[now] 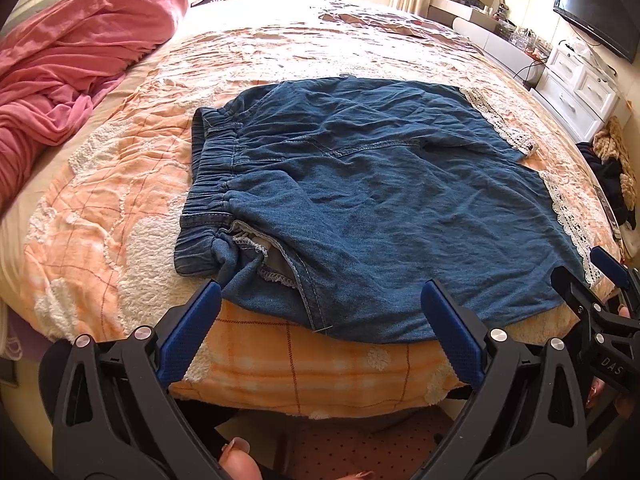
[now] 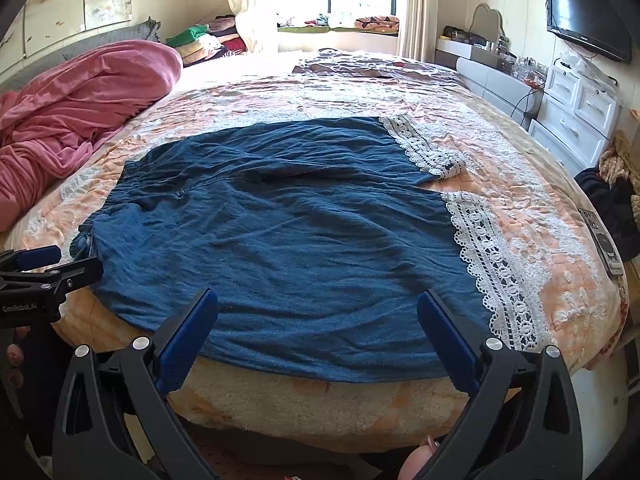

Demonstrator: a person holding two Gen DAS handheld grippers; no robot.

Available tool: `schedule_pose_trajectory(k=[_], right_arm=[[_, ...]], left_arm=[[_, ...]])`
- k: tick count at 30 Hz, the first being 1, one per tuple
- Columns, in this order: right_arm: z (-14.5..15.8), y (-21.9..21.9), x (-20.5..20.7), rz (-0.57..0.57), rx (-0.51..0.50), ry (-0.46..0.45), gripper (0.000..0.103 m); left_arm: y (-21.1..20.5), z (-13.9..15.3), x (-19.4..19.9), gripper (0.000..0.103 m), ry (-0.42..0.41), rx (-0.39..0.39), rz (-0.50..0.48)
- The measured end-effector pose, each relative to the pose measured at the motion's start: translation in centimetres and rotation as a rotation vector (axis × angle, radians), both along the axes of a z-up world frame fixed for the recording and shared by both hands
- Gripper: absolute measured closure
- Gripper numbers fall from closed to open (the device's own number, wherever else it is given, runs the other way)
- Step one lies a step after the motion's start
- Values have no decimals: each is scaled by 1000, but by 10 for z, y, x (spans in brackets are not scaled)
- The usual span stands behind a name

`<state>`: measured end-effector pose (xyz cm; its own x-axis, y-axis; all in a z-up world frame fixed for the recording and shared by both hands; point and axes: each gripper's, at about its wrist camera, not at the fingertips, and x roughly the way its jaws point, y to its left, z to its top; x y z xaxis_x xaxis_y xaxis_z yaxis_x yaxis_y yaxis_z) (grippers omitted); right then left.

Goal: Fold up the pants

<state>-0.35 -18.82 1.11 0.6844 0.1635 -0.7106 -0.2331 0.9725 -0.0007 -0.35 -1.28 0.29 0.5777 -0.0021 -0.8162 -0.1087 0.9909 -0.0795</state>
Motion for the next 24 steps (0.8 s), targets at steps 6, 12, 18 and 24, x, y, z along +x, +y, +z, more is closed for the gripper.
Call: schedule_pose_trajectory(k=[6, 12, 18, 24], right_arm=[[-1, 1, 0, -1, -3, -1, 4], [-1, 1, 0, -2, -3, -1, 4], [-1, 0, 0, -6, -5, -4, 4], [-1, 0, 0, -8, -4, 2, 4]], left_arm=[[-1, 1, 0, 9, -2, 1, -3], [0, 2, 1, 9, -6, 3, -1], [0, 2, 1, 9, -7, 8, -4], [-1, 0, 1, 9, -7, 9, -6]])
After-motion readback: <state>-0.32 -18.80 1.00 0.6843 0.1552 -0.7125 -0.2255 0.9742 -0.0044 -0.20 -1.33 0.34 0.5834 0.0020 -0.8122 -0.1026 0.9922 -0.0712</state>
